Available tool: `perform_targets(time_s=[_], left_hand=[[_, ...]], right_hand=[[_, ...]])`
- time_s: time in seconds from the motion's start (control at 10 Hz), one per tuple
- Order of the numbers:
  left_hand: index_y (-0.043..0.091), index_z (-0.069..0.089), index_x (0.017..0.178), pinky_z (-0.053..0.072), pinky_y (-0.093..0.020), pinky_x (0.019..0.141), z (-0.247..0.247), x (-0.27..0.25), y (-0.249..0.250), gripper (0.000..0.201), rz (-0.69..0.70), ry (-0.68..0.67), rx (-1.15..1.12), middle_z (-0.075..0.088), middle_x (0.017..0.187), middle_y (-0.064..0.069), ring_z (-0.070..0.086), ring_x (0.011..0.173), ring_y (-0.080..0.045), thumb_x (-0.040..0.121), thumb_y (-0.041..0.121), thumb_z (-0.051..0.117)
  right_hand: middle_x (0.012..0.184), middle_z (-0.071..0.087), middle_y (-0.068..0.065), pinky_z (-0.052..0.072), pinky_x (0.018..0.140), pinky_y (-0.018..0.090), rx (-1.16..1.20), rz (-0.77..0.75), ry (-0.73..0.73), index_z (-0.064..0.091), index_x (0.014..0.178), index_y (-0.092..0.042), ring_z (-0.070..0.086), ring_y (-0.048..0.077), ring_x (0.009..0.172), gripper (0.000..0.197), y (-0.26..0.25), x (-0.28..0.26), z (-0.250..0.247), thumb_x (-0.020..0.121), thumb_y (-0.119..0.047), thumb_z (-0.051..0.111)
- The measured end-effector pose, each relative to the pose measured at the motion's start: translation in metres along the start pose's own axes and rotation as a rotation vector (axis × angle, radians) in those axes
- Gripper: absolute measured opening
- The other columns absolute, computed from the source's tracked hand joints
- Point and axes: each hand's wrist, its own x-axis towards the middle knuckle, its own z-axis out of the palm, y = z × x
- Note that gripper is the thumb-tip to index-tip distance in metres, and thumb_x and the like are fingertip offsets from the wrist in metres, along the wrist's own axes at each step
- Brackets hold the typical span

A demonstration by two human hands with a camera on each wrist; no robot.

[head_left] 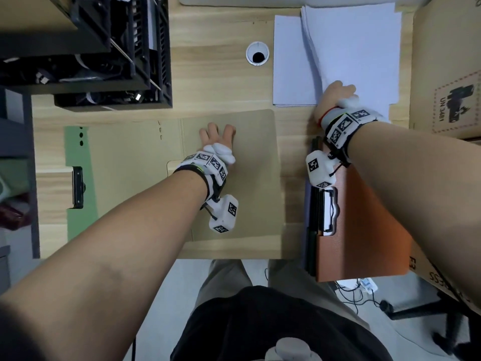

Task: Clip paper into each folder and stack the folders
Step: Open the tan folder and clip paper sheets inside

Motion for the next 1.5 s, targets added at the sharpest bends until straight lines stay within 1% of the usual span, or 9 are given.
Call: perform_targets(time_s=[0.1,0.3,0.6,0.8,0.9,1.0,1.1,1.3,1.5], left_hand=[[0.027,0.044,0.133,0.031,-0.032,0.085,-0.008,0.0,-0.005,0.058,0.053,-0.054,-0.035,0.039,0.125,-0.011,0.039,0.113,-0.029,0.078,0.013,0.057],[0.036,0.037,0.136,0.043,-0.039,0.096,-0.046,-0.003,-0.017,0.087,0.016,-0.289,-0.218,0.036,0.137,-0.004,0.047,0.117,-0.028,0.059,0.057,0.073],[0.032,0.06,0.106,0.058,-0.04,0.086,-0.172,-0.042,0.023,0.055,-0.051,-0.377,-1.264,0.06,0.122,0.0,0.066,0.101,-0.015,0.074,0.077,0.058],[0.01,0.064,0.105,0.062,-0.038,0.071,-0.214,-0.059,0.012,0.055,-0.165,-0.379,-1.501,0.069,0.09,-0.007,0.069,0.08,-0.022,0.081,0.059,0.066],[0.008,0.053,0.098,0.057,-0.03,0.063,-0.211,-0.067,-0.013,0.007,-0.262,-0.305,-1.409,0.059,0.084,-0.007,0.06,0.066,-0.017,0.098,0.015,0.051],[0.013,0.051,0.114,0.054,-0.024,0.055,-0.207,-0.073,-0.04,0.022,-0.259,-0.223,-1.35,0.055,0.094,-0.005,0.056,0.067,-0.012,0.095,0.004,0.049],[0.012,0.051,0.125,0.058,-0.035,0.072,-0.202,-0.077,-0.057,0.036,-0.225,-0.142,-1.344,0.057,0.104,-0.007,0.062,0.083,-0.022,0.091,0.003,0.055],[0.008,0.064,0.115,0.052,-0.049,0.096,-0.191,-0.079,-0.081,0.04,-0.12,-0.137,-1.294,0.07,0.11,-0.008,0.067,0.1,-0.028,0.076,0.015,0.067],[0.006,0.058,0.127,0.048,-0.036,0.1,-0.184,-0.089,-0.075,0.037,-0.012,-0.149,-1.339,0.067,0.121,-0.009,0.063,0.111,-0.026,0.091,0.006,0.063]], right_hand=[[0.113,0.065,0.013,0.043,0.076,0.032,0.059,-0.033,-0.005,0.047,0.072,-0.004,0.064,0.029,0.107,0.022,0.014,-0.002,-0.015,0.093,-0.003,0.053],[0.113,0.065,0.019,0.046,0.075,0.037,0.12,-0.045,0.117,0.062,0.109,0.0,0.064,0.038,0.104,0.024,0.031,-0.032,-0.048,0.088,0.003,0.051],[0.104,0.065,0.011,0.046,0.078,0.035,0.203,-0.271,0.286,0.062,0.098,-0.018,0.063,0.035,0.099,0.018,0.009,-0.135,-0.082,0.085,-0.007,0.055],[0.112,0.064,0.01,0.041,0.072,0.033,0.06,-0.575,0.19,0.06,0.119,-0.022,0.063,0.035,0.103,0.036,-0.028,-0.21,-0.068,0.091,-0.007,0.043],[0.115,0.065,0.01,0.042,0.072,0.033,0.063,-0.725,0.176,0.056,0.128,-0.026,0.061,0.034,0.102,0.034,-0.028,-0.23,-0.064,0.095,-0.024,0.048],[0.134,0.058,0.008,0.043,0.093,0.035,0.116,-0.849,0.013,0.051,0.14,-0.027,0.053,0.03,0.122,0.051,-0.026,-0.238,-0.068,0.094,-0.05,0.053],[0.139,0.056,0.002,0.04,0.104,0.034,0.386,-0.801,-0.058,0.056,0.136,-0.022,0.052,0.023,0.126,0.061,-0.02,-0.229,-0.07,0.089,-0.061,0.055],[0.148,0.039,0.006,0.041,0.106,0.039,0.979,-0.486,0.001,0.03,0.148,-0.017,0.046,0.022,0.13,0.088,0.003,-0.194,-0.065,0.079,-0.041,0.078],[0.109,0.073,0.003,0.047,0.094,0.034,1.352,-0.492,-0.218,0.068,0.104,-0.02,0.066,0.014,0.098,0.035,0.024,-0.183,-0.062,0.073,-0.01,0.082]])
